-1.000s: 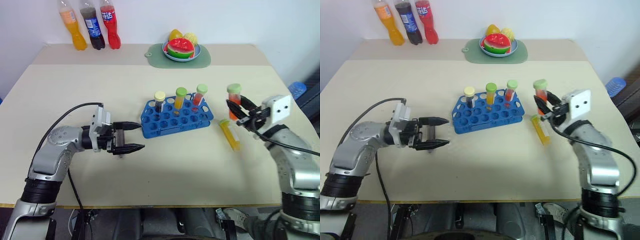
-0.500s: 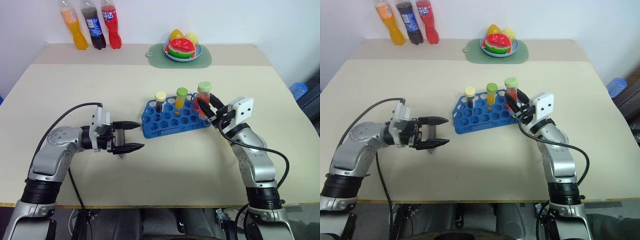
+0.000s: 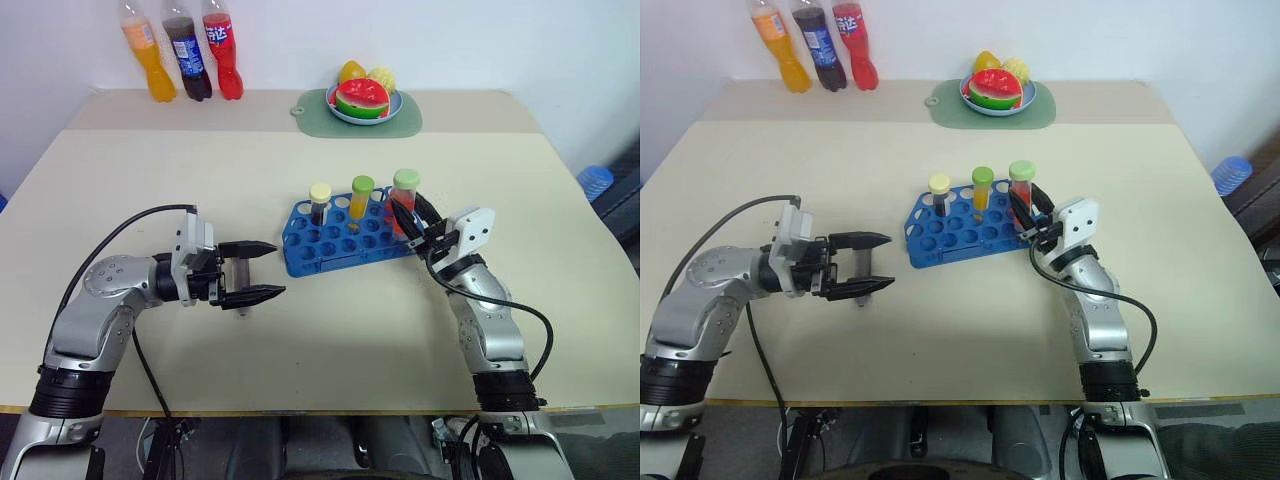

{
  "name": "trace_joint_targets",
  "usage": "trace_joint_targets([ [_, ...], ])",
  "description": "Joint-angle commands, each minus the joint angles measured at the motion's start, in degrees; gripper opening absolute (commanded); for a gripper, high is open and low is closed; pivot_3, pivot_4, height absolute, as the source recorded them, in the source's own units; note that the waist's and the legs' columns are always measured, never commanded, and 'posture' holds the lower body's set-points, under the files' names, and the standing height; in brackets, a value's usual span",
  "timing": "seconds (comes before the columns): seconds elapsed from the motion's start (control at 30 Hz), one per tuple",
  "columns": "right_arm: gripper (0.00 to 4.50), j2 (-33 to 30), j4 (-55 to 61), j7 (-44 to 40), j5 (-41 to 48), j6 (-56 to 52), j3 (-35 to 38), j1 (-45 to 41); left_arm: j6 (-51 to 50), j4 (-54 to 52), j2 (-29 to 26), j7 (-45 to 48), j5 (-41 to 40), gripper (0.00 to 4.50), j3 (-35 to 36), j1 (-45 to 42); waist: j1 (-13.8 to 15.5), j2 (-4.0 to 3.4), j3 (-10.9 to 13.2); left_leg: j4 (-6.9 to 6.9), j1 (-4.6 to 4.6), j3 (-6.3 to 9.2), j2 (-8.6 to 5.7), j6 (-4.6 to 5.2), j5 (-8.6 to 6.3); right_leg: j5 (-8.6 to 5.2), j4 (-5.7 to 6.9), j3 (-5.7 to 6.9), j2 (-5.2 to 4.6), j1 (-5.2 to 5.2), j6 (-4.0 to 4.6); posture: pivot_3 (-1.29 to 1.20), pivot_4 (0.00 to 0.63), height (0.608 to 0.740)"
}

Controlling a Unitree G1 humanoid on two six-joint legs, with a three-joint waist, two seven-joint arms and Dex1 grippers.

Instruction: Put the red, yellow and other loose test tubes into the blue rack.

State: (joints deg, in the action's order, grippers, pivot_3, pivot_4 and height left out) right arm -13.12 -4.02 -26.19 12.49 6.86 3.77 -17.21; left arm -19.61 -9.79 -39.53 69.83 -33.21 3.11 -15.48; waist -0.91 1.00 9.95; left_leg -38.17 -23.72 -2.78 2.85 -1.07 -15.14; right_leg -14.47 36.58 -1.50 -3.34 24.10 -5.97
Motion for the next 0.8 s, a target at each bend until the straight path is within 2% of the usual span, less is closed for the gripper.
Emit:
trace_joint_targets([
  [0.03,0.86,-0.37,-0.49,0.38,0.05,0.04,0.75,1.16,-0.14,-1.61,-0.77,0.21,-1.04,3.72,1.22,-0.52,0.00,0.00,0.00,0.00,0.03,0.00,0.00,0.00,0.00,0.00,0.00,0.00,0.00,-0.03,0.00,0.00,0.150,0.740],
  [0.5,0.86,-1.06,0.34,0.92,0.35,0.19,2.05,1.10,-0.32,-0.59,-0.36,0.72,-0.85,3.72,0.34,-2.24,0.01,-0.01,0.01,0.06,0.33,0.01,0.00,0.00,0.00,-0.08,-0.04,0.01,-0.01,-0.36,0.14,0.00,0.150,0.740],
  [0.8,0.86,0.62,-4.07,1.16,-0.06,2.47,1.14,-0.17,-0.49,-1.27,-0.34,0.23,-0.96,3.72,0.55,-1.90,-0.01,-0.01,0.01,0.06,0.34,0.01,0.00,0.00,0.00,-0.10,-0.05,0.00,-0.02,-0.37,0.17,0.00,0.150,0.740],
])
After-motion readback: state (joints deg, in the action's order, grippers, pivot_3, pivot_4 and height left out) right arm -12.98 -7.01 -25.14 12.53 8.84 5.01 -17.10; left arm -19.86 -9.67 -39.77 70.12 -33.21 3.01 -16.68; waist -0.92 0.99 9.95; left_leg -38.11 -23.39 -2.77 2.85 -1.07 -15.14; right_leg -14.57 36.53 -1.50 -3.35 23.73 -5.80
